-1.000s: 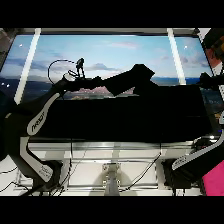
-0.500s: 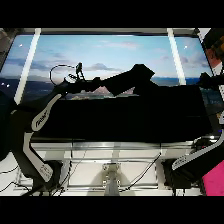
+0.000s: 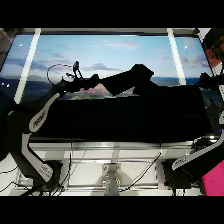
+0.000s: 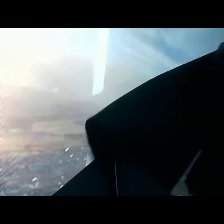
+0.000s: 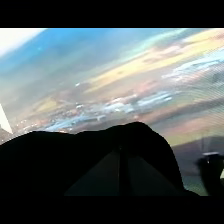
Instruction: Fold the clothes and pants, and hang the long-sleeved shirts on hangers.
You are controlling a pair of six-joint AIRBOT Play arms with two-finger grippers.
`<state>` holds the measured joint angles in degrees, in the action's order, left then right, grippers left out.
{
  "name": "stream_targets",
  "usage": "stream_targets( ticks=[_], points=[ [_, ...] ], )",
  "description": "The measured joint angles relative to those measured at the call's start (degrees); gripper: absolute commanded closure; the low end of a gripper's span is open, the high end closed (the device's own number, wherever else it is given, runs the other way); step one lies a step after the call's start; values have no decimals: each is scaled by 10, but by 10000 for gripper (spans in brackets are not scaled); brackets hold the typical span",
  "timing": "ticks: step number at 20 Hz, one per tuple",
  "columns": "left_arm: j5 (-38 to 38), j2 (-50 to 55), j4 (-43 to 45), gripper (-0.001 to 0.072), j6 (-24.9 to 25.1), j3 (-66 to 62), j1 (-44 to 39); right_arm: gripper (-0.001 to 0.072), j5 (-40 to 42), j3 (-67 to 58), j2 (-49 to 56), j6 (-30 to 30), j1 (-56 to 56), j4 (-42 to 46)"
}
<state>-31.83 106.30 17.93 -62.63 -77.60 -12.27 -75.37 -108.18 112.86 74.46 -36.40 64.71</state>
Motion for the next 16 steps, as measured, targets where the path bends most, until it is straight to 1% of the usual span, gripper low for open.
stream_targets(
  ticks=[3, 8, 11, 13, 16],
  points=[
    [2, -52, 30, 705, 0, 0, 33, 699, 7, 0, 0, 30, 0, 1],
    [36, -138, 75, 705, 0, -23, 120, 700, 50, 0, -1, 138, 0, -9],
    [55, -160, 85, 705, 0, -70, 166, 700, 91, -8, -3, 186, 0, -53],
    [63, -166, 92, 706, 0, -103, 186, 700, 119, -20, -3, 205, 0, -93],
    [66, -170, 133, 705, 0, -137, 204, 700, 146, -41, -3, 225, 2, -125]
  ],
)
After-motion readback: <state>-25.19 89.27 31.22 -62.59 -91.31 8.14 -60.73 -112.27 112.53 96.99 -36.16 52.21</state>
